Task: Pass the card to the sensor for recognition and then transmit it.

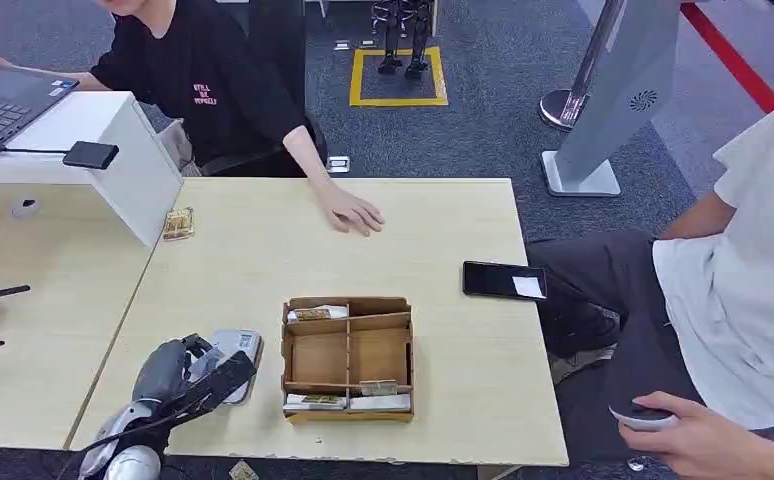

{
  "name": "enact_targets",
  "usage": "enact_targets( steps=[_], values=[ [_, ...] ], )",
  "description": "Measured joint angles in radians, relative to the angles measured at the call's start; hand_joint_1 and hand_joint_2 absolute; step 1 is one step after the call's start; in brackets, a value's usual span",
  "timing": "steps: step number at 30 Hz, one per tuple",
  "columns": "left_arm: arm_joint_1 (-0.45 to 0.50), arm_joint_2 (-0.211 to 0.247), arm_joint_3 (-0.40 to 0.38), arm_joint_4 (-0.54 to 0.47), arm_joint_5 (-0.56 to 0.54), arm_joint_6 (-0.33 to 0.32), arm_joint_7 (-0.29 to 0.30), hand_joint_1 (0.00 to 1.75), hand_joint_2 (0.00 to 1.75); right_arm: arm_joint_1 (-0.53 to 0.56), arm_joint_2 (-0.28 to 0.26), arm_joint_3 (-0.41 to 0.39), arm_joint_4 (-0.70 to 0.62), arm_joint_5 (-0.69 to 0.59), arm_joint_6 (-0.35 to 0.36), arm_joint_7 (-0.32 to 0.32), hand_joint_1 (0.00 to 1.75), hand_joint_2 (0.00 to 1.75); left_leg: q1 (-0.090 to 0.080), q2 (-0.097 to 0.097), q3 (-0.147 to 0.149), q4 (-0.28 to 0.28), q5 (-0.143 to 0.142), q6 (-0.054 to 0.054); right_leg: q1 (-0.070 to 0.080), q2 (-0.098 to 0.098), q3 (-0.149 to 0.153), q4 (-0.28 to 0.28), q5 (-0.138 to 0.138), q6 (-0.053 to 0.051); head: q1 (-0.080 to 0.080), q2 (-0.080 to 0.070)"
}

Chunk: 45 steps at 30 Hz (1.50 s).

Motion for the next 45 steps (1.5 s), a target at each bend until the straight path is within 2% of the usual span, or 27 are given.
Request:
enact_targets(
  steps=[7, 14, 24, 28, 36, 45],
  values=[
    [0.0, 0.0, -0.002, 0.0, -0.003, 0.002, 0.0, 1.75, 1.75, 0.0, 0.0, 0.0, 0.0, 0.0, 0.0, 0.0, 0.0, 0.0, 0.0, 0.0, 0.0, 0.0, 0.0, 0.0, 0.0, 0.0, 0.0, 0.0, 0.0, 0.0, 0.0, 0.0],
    [0.001, -0.01, -0.002, -0.014, -0.004, 0.054, -0.01, 1.75, 1.75, 0.0, 0.0, 0.0, -0.001, 0.0, 0.001, -0.002, 0.0, 0.0, 0.0, 0.0, 0.0, 0.0, 0.0, 0.0, 0.0, 0.0, 0.0, 0.0, 0.0, 0.0, 0.0, 0.0],
    [0.013, -0.056, -0.017, -0.14, -0.005, 0.211, -0.077, 1.75, 1.75, 0.007, 0.006, -0.002, -0.015, -0.003, 0.001, -0.009, 0.0, 0.0, 0.0, 0.0, 0.0, 0.0, 0.0, 0.0, 0.0, 0.0, 0.0, 0.0, 0.0, 0.0, 0.0, 0.0],
    [0.013, -0.071, -0.046, -0.174, -0.045, 0.282, -0.105, 1.75, 1.75, 0.009, 0.011, -0.002, -0.02, -0.001, 0.001, -0.011, 0.0, 0.0, 0.0, 0.0, 0.0, 0.0, 0.0, 0.0, 0.0, 0.0, 0.0, 0.0, 0.0, 0.0, 0.0, 0.0],
    [-0.016, -0.084, -0.106, -0.193, -0.149, 0.415, -0.107, 1.75, 1.75, 0.011, 0.014, -0.002, -0.027, 0.016, -0.003, -0.019, 0.0, 0.0, 0.0, 0.0, 0.0, 0.0, 0.0, 0.0, 0.0, 0.0, 0.0, 0.0, 0.001, 0.0, 0.0, 0.0],
    [-0.049, -0.09, -0.132, -0.193, -0.206, 0.455, -0.095, 1.75, 1.75, 0.011, 0.015, -0.002, -0.027, 0.018, -0.01, -0.021, 0.0, 0.0, 0.0, 0.0, 0.0, 0.0, 0.0, 0.0, 0.0, 0.001, -0.001, 0.0, 0.001, 0.0, 0.0, 0.0]
  ],
)
